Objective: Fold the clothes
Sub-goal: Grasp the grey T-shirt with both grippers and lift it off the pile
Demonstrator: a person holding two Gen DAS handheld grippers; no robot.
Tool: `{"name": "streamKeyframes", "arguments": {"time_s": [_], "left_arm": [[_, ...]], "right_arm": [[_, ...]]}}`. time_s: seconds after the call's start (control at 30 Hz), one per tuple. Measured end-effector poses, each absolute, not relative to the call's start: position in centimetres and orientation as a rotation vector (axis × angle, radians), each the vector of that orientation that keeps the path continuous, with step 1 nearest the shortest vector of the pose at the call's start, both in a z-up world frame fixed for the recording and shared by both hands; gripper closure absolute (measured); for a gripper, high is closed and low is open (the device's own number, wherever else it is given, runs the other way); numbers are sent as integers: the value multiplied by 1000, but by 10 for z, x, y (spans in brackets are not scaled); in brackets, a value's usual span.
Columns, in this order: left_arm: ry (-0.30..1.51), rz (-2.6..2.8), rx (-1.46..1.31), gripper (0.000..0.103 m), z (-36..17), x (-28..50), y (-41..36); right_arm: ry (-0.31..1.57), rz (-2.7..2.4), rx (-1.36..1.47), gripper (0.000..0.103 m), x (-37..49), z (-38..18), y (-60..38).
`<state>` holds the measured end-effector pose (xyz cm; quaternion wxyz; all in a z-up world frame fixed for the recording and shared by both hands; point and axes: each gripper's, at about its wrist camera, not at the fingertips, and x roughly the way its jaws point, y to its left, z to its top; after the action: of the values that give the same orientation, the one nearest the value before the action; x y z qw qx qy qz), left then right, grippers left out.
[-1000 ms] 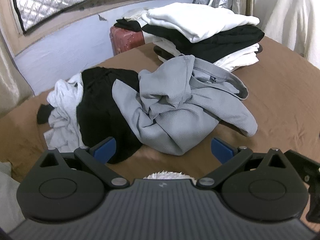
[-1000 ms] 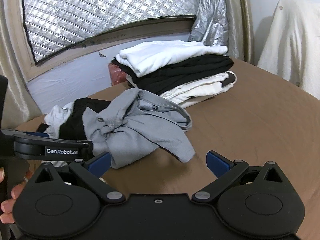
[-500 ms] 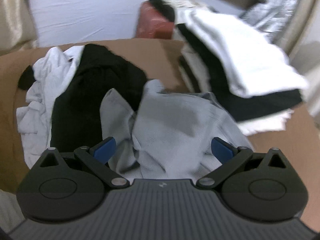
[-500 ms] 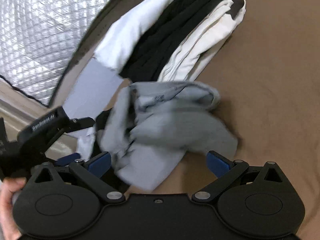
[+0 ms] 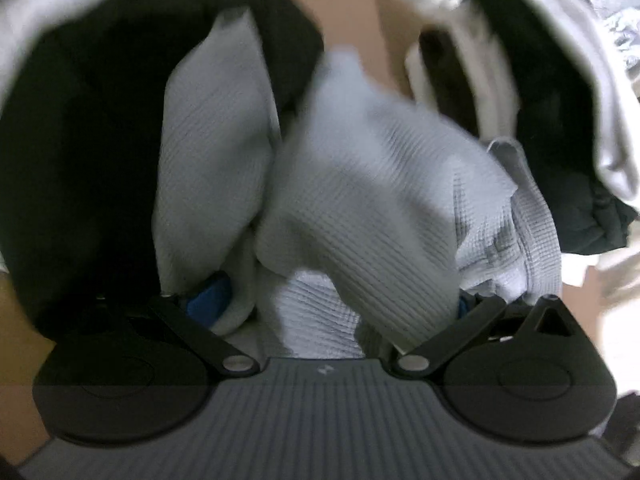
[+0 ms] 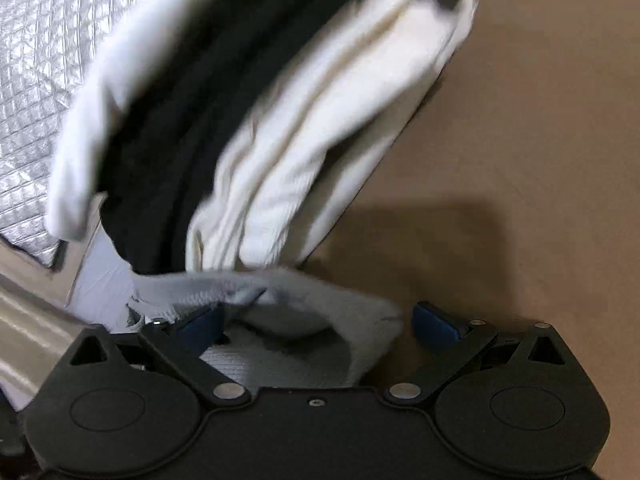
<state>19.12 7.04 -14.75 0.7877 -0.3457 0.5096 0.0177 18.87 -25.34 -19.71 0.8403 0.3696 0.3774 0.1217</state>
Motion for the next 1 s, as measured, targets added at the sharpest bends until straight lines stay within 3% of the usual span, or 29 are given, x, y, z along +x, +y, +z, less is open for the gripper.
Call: {"name": "streamKeyframes", "arguments": {"time_s": [0.07, 0.1, 0.17, 0.27, 0.37, 0.6, 0.83, 1.0], "left_arm": [[1099, -2, -770, 3, -151, 194, 71], [1099, -21, -781, 6, -152, 194, 71], [1088, -38, -771, 29, -147, 190, 66], [1072, -65, -755, 42, -140, 184, 59], [1074, -143, -728, 49, -130, 174, 49], [1038, -388, -562, 54, -91, 136, -16], [904, -553, -56, 64, -77, 65, -161], [825, -703, 20, 68, -56, 41, -225]], "right_arm": [[801, 330, 776, 68, 192, -201, -241], [790, 357, 783, 75, 189, -201, -235], [771, 378, 807, 81, 180, -198, -231], [735, 428, 819, 83, 160, -186, -229], [699, 434, 773, 84, 134, -164, -231], [635, 374, 603, 85, 55, -107, -262], [650, 262, 401, 87, -30, -69, -319], [626, 159, 286, 88, -73, -48, -364]]}}
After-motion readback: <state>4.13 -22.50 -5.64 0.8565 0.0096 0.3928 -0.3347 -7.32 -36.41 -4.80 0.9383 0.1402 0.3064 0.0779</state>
